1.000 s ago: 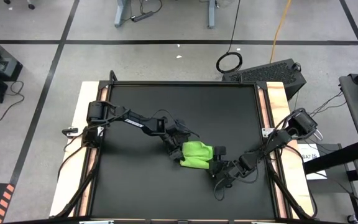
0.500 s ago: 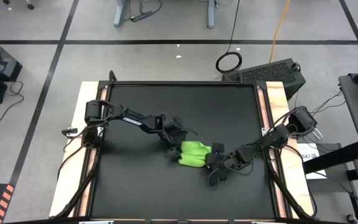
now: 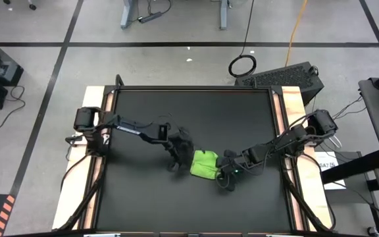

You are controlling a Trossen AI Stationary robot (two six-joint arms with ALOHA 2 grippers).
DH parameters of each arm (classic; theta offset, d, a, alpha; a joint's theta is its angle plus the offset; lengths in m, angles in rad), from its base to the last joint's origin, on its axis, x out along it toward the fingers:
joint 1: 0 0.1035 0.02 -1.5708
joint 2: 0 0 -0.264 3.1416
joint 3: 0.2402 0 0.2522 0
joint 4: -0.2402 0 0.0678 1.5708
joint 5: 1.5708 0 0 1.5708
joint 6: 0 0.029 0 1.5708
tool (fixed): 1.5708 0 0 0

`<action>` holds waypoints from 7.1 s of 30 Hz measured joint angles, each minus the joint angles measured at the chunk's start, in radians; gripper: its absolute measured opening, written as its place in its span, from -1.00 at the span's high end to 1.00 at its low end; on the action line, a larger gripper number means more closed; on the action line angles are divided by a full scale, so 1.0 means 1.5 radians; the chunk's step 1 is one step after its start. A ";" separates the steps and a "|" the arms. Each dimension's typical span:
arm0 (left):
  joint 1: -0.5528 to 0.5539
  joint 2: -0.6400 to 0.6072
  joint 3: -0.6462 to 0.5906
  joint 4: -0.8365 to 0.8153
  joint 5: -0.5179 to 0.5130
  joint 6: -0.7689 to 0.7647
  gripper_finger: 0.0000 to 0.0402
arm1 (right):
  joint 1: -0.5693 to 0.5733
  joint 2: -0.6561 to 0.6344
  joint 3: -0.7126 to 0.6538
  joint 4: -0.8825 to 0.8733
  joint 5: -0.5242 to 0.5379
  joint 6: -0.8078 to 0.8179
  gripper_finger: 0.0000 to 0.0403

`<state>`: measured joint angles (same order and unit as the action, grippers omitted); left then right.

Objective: Roll towel into tight, uniform cylinder
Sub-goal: Roll the green towel

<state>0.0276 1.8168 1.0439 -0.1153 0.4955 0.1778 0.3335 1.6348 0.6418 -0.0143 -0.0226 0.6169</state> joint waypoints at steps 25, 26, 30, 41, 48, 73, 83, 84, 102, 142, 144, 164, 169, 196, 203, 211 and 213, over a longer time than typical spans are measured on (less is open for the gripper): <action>-0.125 0.083 0.004 0.068 -0.193 0.237 -0.32 | -0.059 -0.002 -0.001 0.031 -0.099 0.045 0.90; -0.125 0.084 0.004 0.067 -0.189 0.236 -0.32 | -0.060 -0.002 -0.001 0.032 -0.099 0.046 0.90; -0.122 0.084 0.004 0.070 -0.196 0.226 -0.32 | -0.061 -0.002 -0.001 0.035 -0.098 0.053 0.90; -0.088 0.085 0.003 0.085 -0.257 0.131 0.20 | -0.062 -0.001 -0.002 0.072 -0.107 0.053 0.90; -0.080 0.085 0.003 0.066 -0.127 0.103 0.91 | -0.060 -0.038 -0.002 0.061 -0.107 0.028 0.87; 0.040 0.142 0.007 -0.010 0.252 -0.208 0.90 | 0.072 -0.078 0.002 0.114 0.206 -0.231 -0.15; 0.062 0.143 0.006 -0.010 0.289 -0.233 0.90 | 0.075 -0.044 0.006 0.114 0.261 -0.281 -0.16; 0.065 0.144 0.006 -0.010 0.297 -0.236 0.90 | 0.075 -0.040 0.005 0.111 0.260 -0.282 -0.16; 0.058 0.144 0.006 -0.044 0.266 -0.222 0.90 | 0.062 0.075 0.006 0.145 0.291 -0.227 0.01; -0.157 -0.067 -0.044 -0.021 -0.294 0.152 -0.18 | -0.144 0.079 0.005 0.156 -0.246 0.000 0.95; -0.158 -0.061 -0.065 0.008 -0.299 0.149 -0.18 | -0.149 0.079 0.005 0.155 -0.254 0.000 0.95; -0.133 0.026 -0.105 0.117 -0.272 -0.027 0.20 | -0.166 0.079 0.004 0.168 -0.279 0.030 0.93; -0.094 0.027 -0.105 0.115 -0.206 -0.046 0.83 | -0.166 0.079 0.004 0.170 -0.281 0.030 0.84; 0.068 0.092 -0.094 0.114 0.142 -0.315 0.85 | -0.074 -0.111 0.003 0.111 0.014 -0.285 -0.24; 0.069 0.092 -0.093 0.101 0.143 -0.318 0.85 | -0.046 -0.054 0.003 0.114 0.093 -0.320 -0.15; 0.069 0.092 -0.093 0.097 0.152 -0.322 0.83 | -0.054 0.044 0.004 0.175 0.125 -0.308 -0.15; 0.069 0.090 -0.093 0.097 0.153 -0.322 0.79 | -0.057 0.066 0.005 0.191 0.123 -0.280 -0.11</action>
<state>0.1314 1.9522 0.9051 0.0295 0.7250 -0.3054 0.2483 1.7332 0.6497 0.2726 0.1614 0.1966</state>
